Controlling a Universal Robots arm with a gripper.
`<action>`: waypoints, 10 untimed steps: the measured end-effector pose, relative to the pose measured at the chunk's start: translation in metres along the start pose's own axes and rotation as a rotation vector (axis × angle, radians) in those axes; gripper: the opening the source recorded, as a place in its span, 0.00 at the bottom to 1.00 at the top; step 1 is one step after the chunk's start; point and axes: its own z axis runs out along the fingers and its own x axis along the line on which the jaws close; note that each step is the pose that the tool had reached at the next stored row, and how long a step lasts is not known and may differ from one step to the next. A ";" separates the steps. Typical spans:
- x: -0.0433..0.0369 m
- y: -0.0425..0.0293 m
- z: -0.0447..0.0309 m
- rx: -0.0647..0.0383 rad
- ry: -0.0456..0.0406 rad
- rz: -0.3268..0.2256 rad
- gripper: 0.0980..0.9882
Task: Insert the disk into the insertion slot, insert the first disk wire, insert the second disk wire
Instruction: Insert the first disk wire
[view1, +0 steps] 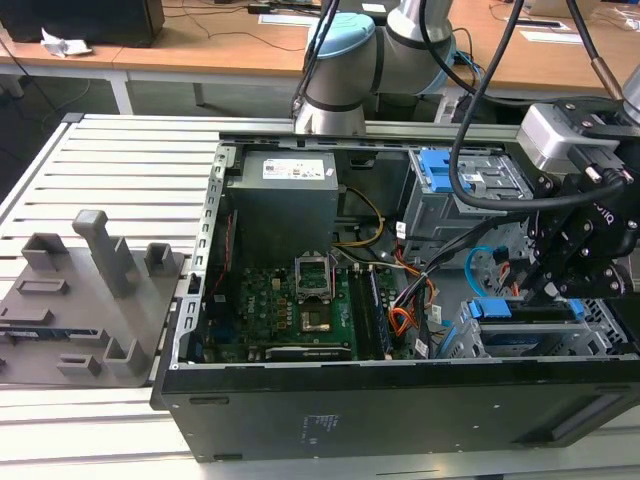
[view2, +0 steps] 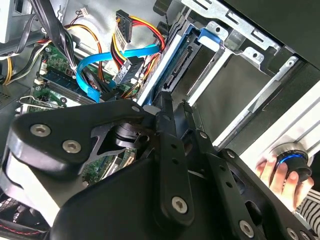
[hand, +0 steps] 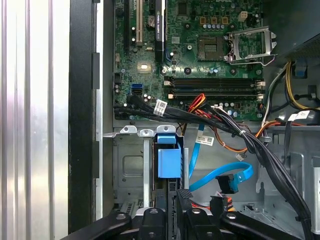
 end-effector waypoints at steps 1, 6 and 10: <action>0.0000 0.0000 -0.0007 0.000 0.0001 0.000 0.16; 0.0000 0.0006 -0.0132 0.000 0.0002 0.000 0.16; -0.0001 0.0007 -0.0163 0.000 0.0001 0.000 0.16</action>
